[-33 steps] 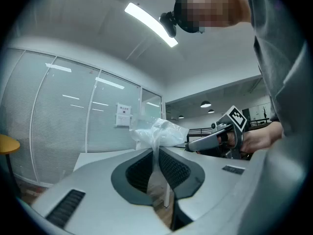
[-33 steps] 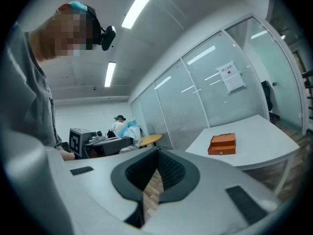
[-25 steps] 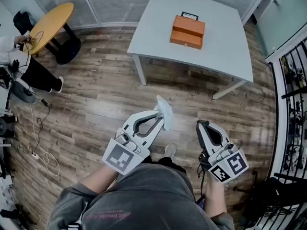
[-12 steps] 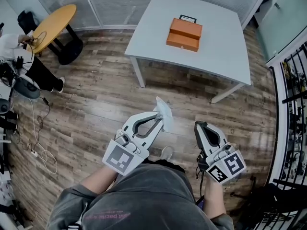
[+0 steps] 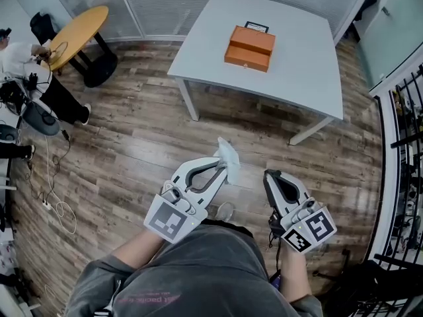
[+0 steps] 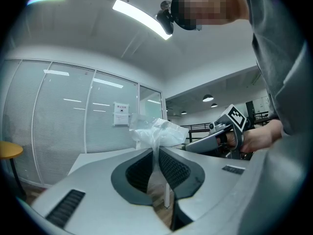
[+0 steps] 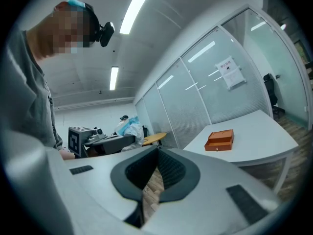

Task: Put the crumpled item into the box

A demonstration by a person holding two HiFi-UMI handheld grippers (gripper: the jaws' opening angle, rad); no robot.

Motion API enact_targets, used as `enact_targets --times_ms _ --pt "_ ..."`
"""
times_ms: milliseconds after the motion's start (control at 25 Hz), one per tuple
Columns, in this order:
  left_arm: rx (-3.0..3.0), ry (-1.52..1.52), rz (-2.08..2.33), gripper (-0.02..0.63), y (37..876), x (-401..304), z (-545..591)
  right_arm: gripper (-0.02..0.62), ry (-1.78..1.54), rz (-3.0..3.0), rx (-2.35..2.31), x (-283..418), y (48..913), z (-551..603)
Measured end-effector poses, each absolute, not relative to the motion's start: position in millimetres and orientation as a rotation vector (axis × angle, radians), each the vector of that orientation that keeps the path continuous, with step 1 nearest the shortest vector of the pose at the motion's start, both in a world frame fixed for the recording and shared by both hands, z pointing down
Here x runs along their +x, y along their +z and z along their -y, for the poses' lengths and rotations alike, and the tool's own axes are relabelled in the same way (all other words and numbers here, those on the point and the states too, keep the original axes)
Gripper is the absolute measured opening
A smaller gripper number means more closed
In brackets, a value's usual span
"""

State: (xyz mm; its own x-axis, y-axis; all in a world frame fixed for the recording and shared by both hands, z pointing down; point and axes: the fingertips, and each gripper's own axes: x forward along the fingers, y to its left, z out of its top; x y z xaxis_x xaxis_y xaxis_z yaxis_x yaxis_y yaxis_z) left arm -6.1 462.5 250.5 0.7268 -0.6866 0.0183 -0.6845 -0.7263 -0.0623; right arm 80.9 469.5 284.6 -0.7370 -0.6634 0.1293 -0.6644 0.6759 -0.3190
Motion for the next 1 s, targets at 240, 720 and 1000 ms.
enact_targets --times_ms 240,720,1000 --pt "-2.867 -0.098 -1.161 0.048 256 -3 -456 0.002 0.574 2.882 1.101 84 291 -462" --pt "-2.873 -0.129 -1.152 0.048 269 -24 -412 0.002 0.596 2.864 1.094 62 302 -416" --pt "-2.903 -0.143 -1.126 0.048 280 -53 -357 0.002 0.614 2.842 1.118 31 310 -364"
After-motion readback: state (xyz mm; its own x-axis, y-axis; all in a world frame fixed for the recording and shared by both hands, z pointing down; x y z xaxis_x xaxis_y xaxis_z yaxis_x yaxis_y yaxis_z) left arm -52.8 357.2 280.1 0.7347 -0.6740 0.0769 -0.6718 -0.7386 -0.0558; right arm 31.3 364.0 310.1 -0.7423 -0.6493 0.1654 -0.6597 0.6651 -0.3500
